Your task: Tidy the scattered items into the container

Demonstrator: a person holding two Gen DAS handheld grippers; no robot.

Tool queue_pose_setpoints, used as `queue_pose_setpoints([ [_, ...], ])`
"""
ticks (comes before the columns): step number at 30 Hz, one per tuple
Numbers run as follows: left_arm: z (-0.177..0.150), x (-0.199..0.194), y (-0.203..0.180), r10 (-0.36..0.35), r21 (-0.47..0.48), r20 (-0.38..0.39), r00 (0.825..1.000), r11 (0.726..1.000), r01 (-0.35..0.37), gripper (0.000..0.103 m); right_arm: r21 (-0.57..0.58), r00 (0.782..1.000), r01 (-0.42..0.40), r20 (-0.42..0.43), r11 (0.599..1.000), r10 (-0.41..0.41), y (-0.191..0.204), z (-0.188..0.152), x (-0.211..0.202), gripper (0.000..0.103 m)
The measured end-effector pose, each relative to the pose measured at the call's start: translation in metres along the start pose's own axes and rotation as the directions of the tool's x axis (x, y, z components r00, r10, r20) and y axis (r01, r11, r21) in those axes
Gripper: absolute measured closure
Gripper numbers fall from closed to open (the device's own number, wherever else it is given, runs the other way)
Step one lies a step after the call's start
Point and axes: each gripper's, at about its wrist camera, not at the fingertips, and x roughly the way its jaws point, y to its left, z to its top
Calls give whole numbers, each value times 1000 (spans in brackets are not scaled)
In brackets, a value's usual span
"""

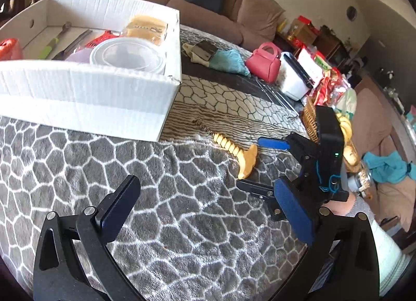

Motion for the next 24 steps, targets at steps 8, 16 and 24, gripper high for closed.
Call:
queue_pose_setpoints([
  [8, 4, 23, 7, -91, -79, -23, 996, 993, 88, 0, 68, 1000, -5, 11, 998, 4, -17, -3, 3, 25],
  [16, 8, 23, 3, -165, -104, -8, 986, 981, 163, 0, 216, 995, -52, 93, 975, 33, -21, 0, -23, 25],
  [24, 15, 10, 6, -234, -115, 57, 971, 964, 239, 0, 345, 984, -59, 178, 937, -3, -19, 14, -71, 51],
])
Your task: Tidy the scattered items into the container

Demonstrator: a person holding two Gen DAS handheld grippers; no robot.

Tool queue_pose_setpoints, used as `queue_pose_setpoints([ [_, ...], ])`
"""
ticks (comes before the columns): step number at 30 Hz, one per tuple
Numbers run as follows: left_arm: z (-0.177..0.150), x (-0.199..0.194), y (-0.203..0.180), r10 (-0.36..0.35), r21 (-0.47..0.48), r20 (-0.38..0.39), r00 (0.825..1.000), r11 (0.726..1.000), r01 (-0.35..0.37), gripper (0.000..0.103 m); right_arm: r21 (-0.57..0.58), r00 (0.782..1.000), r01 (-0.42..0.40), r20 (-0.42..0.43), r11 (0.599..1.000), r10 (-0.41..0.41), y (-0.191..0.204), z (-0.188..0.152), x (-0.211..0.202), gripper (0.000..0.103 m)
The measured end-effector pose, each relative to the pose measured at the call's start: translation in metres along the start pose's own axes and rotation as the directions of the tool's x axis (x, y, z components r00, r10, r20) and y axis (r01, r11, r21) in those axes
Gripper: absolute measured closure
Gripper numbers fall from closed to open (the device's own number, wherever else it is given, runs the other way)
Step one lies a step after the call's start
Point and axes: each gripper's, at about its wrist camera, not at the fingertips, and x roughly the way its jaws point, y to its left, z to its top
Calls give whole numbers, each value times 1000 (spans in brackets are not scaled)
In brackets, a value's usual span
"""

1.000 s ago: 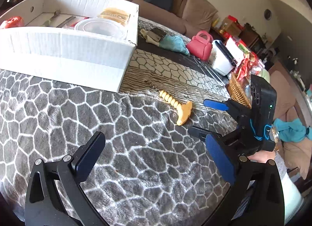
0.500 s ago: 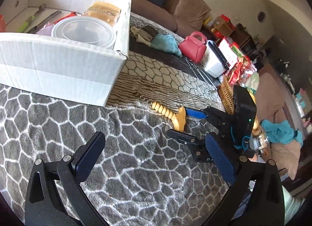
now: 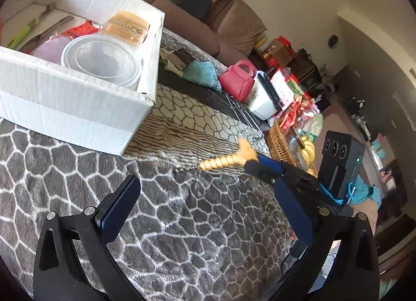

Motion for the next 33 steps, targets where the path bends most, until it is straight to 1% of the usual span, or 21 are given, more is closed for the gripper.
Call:
queue_pose_setpoints([
  [1, 0, -1, -4, -7, 21, 3, 1000, 1000, 7, 0, 20, 1000, -9, 0, 1000, 9, 0, 6, -5, 73],
  [2, -1, 0, -9, -15, 44, 4, 1000, 999, 15, 0, 51, 1000, -17, -3, 999, 17, -2, 12, -10, 83],
  [4, -4, 4, -16, 0, 81, -7, 1000, 997, 0, 0, 110, 1000, -26, -11, 994, 27, -7, 23, -18, 83],
  [5, -5, 4, -18, 16, 90, -10, 1000, 996, -15, 0, 126, 1000, 3, -22, 992, 0, -8, 27, -20, 83],
  [7, -7, 6, -16, 23, 84, -20, 1000, 996, -21, 0, 150, 999, 44, -32, 988, -40, -10, 32, -24, 82],
  [10, -7, 8, -8, 44, 54, -27, 999, 998, -42, 0, 195, 1000, 24, -17, 980, -21, -8, 30, -29, 81],
  [11, -8, 9, -6, 53, 46, -30, 998, 998, -52, 0, 207, 1000, 24, -17, 978, -21, -7, 28, -30, 74],
  [12, -8, 11, -3, 72, 42, -35, 997, 997, -70, 0, 216, 1000, 26, -18, 976, -22, -5, 27, -30, 63],
  [13, -9, 14, -2, 85, 43, -43, 995, 996, -83, 0, 222, 999, 30, -18, 975, -27, -3, 25, -30, 56],
  [14, -10, 17, -2, 99, 48, -52, 994, 994, -97, 0, 225, 999, 36, -17, 974, -33, -1, 24, -29, 46],
  [17, -14, 27, -9, 147, 107, -65, 987, 984, -139, 0, 241, 999, 45, -14, 969, -43, -2, 19, -25, 45],
  [20, -15, 40, -21, 160, 152, -67, 985, 977, -148, 2, 300, 999, 31, 15, 953, -37, -16, 11, -19, 45],
  [21, -14, 46, -26, 179, 171, -60, 982, 971, -166, 3, 323, 999, 24, 27, 946, -35, -22, 8, -17, 45],
  [22, -11, 53, -30, 206, 192, -47, 978, 962, -193, 6, 346, 999, 18, 39, 938, -34, -29, 5, -15, 45],
  [23, -7, 60, -34, 235, 211, -30, 972, 952, -223, 15, 369, 998, 11, 50, 929, -32, -36, 1, -13, 45],
  [24, -4, 68, -38, 274, 226, -12, 962, 938, -264, 20, 390, 997, 4, 65, 921, -32, -42, -2, -11, 45],
  [26, 5, 89, -39, 335, 235, 3, 942, 916, -326, 24, 415, 995, 6, 86, 910, -45, -52, -9, -11, 45],
  [28, 14, 110, -34, 392, 220, 0, 920, 897, -383, 31, 424, 995, 27, 80, 905, -67, -58, -9, -12, 45],
  [29, 17, 120, -31, 415, 209, -2, 910, 890, -406, 41, 420, 994, 30, 82, 907, -71, -60, -6, -13, 45],
  [31, 25, 138, -22, 454, 177, -31, 890, 879, -443, 45, 385, 990, 45, 108, 922, -93, -58, 1, -21, 45],
  [33, 29, 151, -14, 476, 154, -47, 878, 872, -465, 46, 356, 988, 53, 119, 933, -102, -57, 6, -25, 45],
])
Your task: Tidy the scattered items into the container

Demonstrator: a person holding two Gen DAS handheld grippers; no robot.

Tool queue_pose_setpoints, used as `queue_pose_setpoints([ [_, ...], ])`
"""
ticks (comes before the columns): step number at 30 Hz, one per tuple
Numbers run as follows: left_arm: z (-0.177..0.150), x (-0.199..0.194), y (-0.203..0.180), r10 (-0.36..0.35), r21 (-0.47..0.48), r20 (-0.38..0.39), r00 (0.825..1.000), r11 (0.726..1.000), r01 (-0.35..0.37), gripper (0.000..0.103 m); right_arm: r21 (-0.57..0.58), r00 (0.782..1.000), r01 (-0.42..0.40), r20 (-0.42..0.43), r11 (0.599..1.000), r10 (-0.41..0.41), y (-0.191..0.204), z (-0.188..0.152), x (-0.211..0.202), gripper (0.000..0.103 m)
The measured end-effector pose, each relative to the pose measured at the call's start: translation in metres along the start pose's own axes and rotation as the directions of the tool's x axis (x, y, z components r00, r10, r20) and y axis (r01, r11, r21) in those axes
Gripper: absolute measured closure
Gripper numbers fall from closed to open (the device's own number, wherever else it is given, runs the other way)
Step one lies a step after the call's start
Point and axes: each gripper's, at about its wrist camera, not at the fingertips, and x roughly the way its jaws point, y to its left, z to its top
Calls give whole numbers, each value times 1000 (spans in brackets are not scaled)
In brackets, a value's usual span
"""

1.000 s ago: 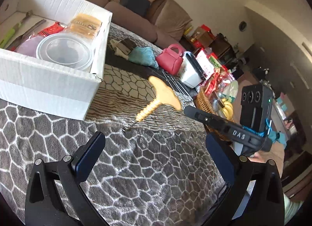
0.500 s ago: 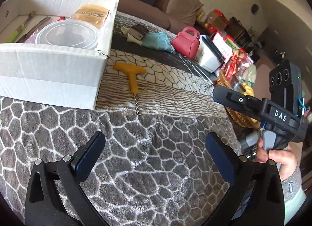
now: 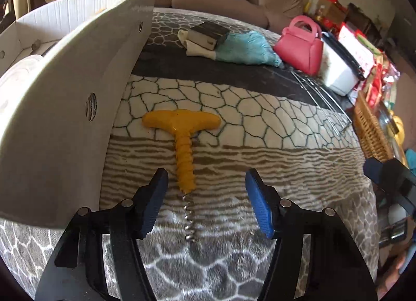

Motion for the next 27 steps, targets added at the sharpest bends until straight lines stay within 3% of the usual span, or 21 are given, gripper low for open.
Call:
queue_pose_setpoints([
  [5, 6, 11, -2, 9, 15, 8, 1000, 1000, -9, 47, 18, 999, -21, -27, 1000, 22, -7, 3, 3, 44],
  [7, 8, 12, 0, 12, 14, 7, 1000, 1000, -12, 56, 34, 999, -25, -32, 999, 26, -10, 1, 3, 44],
  [11, 12, 11, 8, 17, 7, -14, 1000, 1000, -16, 90, 38, 999, -31, -30, 999, 32, -9, 0, 1, 43],
  [15, 11, 4, 9, -10, 15, -23, 1000, 1000, 10, 90, 36, 999, -29, -31, 999, 30, -7, -1, 0, 42],
  [20, 4, -33, 0, -117, 34, 17, 993, 993, 116, 90, 104, 996, -77, -47, 992, 82, -13, -3, 5, 40],
  [22, -1, -52, -5, -155, 44, 34, 987, 987, 154, 90, 198, 984, -161, -46, 967, 173, -23, -6, 9, 34],
  [25, -7, -76, -15, -200, 70, 46, 979, 978, 197, 90, 376, 940, -309, -19, 873, 341, -36, -13, 18, 30],
  [27, -11, -86, -23, -215, 87, 41, 976, 974, 211, 90, 433, 915, -367, 8, 824, 403, -36, -16, 22, 30],
])
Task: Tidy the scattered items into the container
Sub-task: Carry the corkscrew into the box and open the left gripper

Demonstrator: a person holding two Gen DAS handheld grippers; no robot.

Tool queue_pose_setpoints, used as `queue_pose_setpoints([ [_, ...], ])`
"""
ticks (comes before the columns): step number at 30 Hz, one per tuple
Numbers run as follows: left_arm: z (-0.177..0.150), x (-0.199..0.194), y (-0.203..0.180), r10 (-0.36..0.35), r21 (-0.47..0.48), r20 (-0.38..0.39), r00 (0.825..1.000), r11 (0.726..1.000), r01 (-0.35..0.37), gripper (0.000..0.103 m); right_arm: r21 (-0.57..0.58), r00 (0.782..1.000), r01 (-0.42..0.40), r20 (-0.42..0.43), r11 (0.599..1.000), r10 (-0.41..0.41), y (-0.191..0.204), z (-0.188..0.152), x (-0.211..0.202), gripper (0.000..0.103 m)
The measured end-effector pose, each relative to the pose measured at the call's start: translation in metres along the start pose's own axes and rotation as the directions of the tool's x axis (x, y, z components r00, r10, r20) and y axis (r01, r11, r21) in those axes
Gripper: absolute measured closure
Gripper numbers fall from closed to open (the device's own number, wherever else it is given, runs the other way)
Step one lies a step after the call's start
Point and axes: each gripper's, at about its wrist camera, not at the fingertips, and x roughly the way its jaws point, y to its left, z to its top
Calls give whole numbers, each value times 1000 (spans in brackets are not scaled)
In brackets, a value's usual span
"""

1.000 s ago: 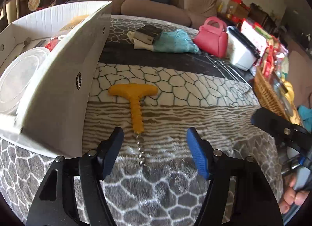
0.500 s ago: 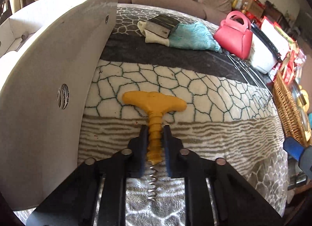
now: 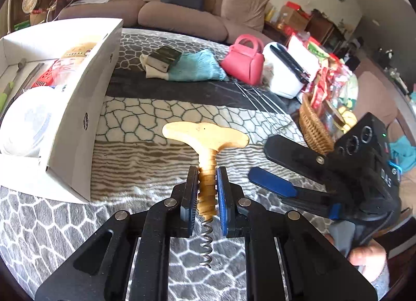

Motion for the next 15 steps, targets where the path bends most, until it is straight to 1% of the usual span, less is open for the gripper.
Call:
queue_pose_setpoints([
  [2, -3, -8, -8, 0, 18, -2, 1000, 1000, 0, 90, 4, 999, -36, -1, 999, 36, 6, -2, 4, 30],
  [5, -5, -18, -15, 5, 30, 2, 1000, 1000, -5, 90, -47, 998, -61, 4, 997, 61, 25, -4, 9, 30],
  [7, -6, -26, -17, 11, 38, 7, 1000, 999, -12, 90, -76, 998, -67, -3, 995, 67, 35, -6, 14, 40],
  [9, -7, -34, -17, 18, 45, 12, 1000, 999, -19, 90, -88, 998, -64, 1, 994, 65, 43, -9, 16, 84],
  [12, -5, -48, -13, 10, 41, 30, 1000, 999, -11, 90, -134, 998, -46, 25, 990, 49, 60, -13, 16, 86],
  [15, 1, -65, -3, -7, 25, 60, 998, 1000, 5, 90, -155, 999, -43, 22, 987, 47, 80, -14, 21, 86],
])
